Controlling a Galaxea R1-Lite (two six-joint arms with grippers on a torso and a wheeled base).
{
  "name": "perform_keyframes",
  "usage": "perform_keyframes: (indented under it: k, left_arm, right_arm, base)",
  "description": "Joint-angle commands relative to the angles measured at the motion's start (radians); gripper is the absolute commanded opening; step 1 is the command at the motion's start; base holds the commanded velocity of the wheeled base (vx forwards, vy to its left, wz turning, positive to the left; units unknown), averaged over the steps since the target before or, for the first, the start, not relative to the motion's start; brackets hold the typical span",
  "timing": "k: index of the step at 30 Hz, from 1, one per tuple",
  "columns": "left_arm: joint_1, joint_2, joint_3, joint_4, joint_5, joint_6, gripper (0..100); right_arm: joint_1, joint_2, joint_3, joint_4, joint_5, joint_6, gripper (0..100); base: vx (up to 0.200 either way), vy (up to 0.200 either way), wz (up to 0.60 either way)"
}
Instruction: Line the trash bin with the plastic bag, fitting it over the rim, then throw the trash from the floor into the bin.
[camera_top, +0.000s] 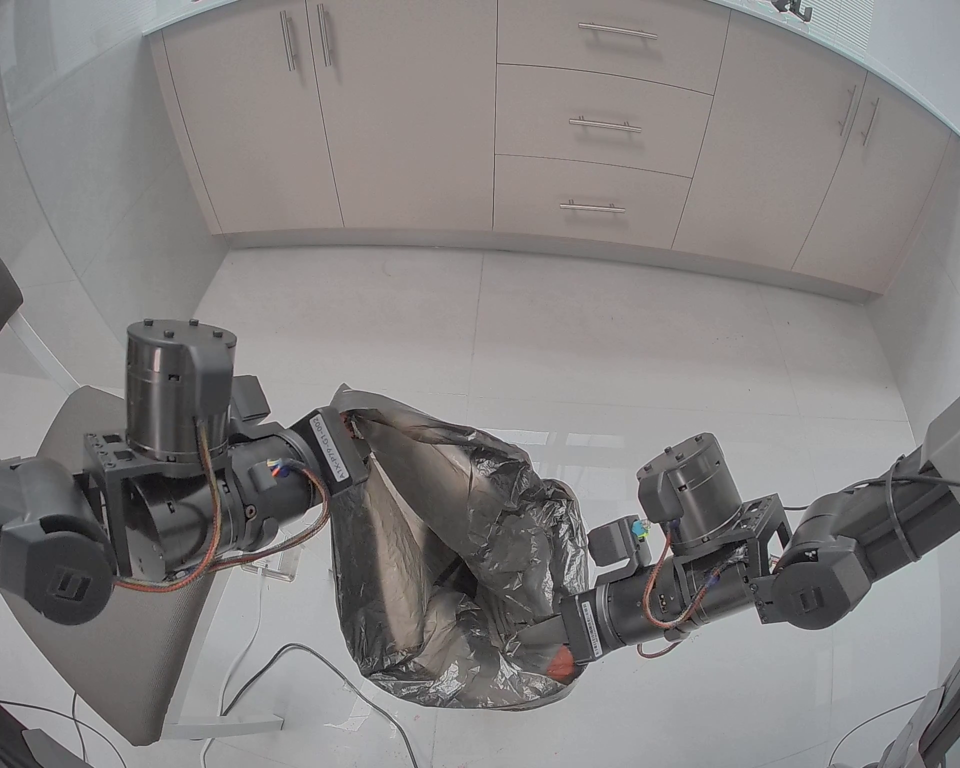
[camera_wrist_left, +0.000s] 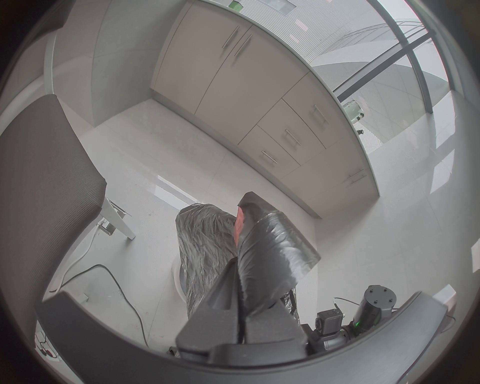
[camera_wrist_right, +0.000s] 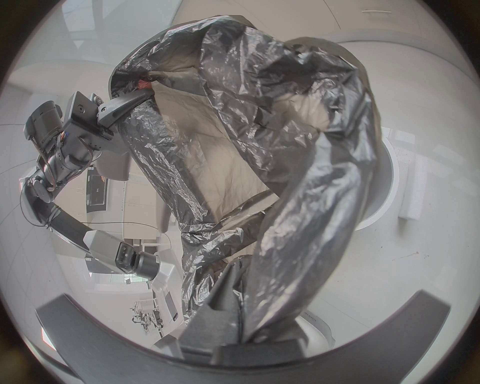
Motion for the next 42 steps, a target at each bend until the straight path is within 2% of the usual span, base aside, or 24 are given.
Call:
perform_keyframes:
  k: [1, 10, 23, 26, 42]
  left_arm:
    - [0.030, 0.101, -0.063, -0.003, -0.003, 0.000, 0]
    - [0.031, 0.172, -0.146, -0.001, -0.003, 0.000, 0]
    - [0.030, 0.256, -0.207, -0.003, -0.003, 0.000, 0]
    - [0.031, 0.292, -0.224, -0.004, -0.003, 0.000, 0]
    - [0.044, 0.401, -0.304, -0.040, -0.002, 0.001, 0]
  right_arm:
    - [-0.029, 0.067, -0.048, -0.003, -0.002, -0.003, 0]
    - [-0.104, 0.128, -0.134, -0.008, -0.002, -0.038, 0]
    - [-0.147, 0.231, -0.225, -0.040, -0.002, -0.073, 0]
    - [-0.162, 0.268, -0.243, -0.075, -0.002, -0.095, 0]
    - [-0.195, 0.385, -0.323, -0.204, -0.011, -0.093, 0]
  base:
    - [0.000, 0.000, 0.00]
    - [0.000, 0.000, 0.00]
    - [0.000, 0.000, 0.00]
    - [0.000, 0.000, 0.00]
    - [0.000, 0.000, 0.00]
